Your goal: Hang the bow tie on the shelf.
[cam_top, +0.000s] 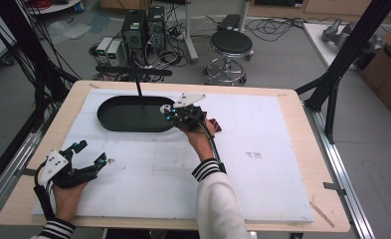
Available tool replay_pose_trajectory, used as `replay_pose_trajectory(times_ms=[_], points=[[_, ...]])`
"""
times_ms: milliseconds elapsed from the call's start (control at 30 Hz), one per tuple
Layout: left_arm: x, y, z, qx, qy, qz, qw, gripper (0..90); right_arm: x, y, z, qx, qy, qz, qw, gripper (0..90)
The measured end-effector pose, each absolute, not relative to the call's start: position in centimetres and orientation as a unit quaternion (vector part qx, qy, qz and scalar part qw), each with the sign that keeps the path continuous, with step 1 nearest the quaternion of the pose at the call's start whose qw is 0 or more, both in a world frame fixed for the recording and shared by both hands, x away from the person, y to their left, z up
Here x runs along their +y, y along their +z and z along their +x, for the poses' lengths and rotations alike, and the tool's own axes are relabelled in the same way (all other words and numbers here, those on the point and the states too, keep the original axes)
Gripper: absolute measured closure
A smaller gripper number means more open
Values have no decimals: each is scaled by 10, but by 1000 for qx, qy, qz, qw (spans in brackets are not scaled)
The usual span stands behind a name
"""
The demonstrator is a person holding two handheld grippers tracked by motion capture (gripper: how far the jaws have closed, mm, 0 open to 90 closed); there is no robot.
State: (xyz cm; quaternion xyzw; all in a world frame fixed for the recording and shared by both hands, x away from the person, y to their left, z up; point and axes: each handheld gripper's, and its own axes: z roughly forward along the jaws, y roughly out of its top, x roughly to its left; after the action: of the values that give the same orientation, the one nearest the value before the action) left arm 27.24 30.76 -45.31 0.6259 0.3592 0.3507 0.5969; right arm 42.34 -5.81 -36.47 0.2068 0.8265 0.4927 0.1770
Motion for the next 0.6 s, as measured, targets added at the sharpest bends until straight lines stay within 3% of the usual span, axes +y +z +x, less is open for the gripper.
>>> replay_pose_trajectory(times_ms=[600], points=[[308,-453,273,359,351,625,598,158,-74,-342,425,757,559,249,230,880]])
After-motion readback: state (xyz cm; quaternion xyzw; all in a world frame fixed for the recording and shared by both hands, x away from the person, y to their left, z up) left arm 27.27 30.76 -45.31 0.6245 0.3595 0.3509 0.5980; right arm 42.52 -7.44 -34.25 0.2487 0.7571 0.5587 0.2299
